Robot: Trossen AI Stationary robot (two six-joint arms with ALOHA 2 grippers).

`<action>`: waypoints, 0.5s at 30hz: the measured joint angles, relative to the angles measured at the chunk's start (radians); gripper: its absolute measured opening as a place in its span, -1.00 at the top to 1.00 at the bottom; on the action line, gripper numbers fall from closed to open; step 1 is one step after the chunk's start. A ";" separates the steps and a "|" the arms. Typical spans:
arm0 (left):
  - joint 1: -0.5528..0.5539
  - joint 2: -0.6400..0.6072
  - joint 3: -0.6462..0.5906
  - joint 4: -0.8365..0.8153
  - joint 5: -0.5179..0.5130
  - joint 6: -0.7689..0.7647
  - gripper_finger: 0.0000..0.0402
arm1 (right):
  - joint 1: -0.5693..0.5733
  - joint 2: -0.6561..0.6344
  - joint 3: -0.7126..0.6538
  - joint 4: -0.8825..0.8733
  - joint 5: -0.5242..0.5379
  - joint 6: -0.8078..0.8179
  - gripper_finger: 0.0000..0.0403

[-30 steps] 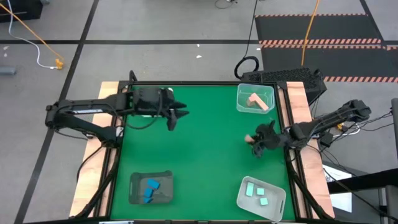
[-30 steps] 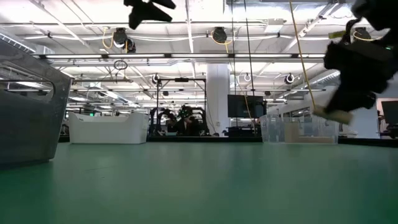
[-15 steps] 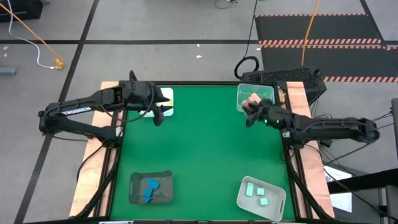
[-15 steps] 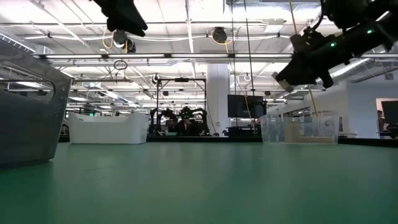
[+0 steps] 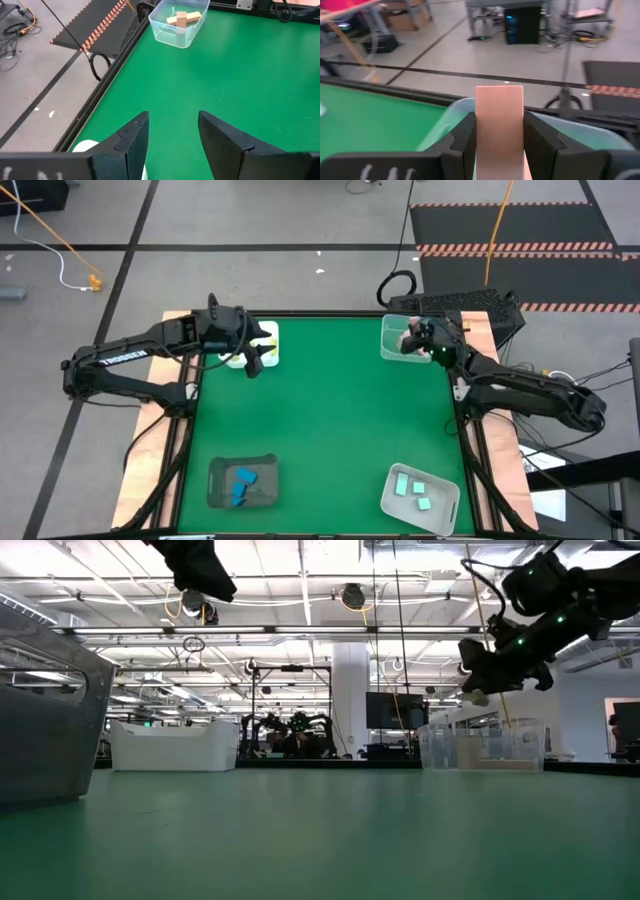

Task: Sort & place blocks by color
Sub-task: Put the light brown block into the transparent bin

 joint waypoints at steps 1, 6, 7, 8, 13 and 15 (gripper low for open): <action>0.001 0.000 0.000 0.001 0.000 -0.001 0.14 | -0.022 0.010 0.000 0.003 0.000 -0.009 0.46; 0.003 0.000 0.000 0.044 0.000 -0.015 0.14 | -0.119 0.083 0.000 0.041 0.000 0.017 0.46; 0.003 0.000 0.000 0.057 0.000 -0.017 0.14 | -0.133 0.100 0.001 0.052 -0.001 0.025 0.46; 0.003 0.000 0.000 0.068 0.001 -0.019 0.14 | -0.143 0.116 0.001 0.063 -0.003 0.030 0.46; 0.003 0.000 0.000 0.098 0.000 -0.030 0.14 | -0.164 0.176 0.001 0.120 -0.028 0.035 0.46; 0.003 0.000 0.000 0.099 0.000 -0.035 0.14 | -0.164 0.190 0.001 0.135 -0.026 0.033 0.46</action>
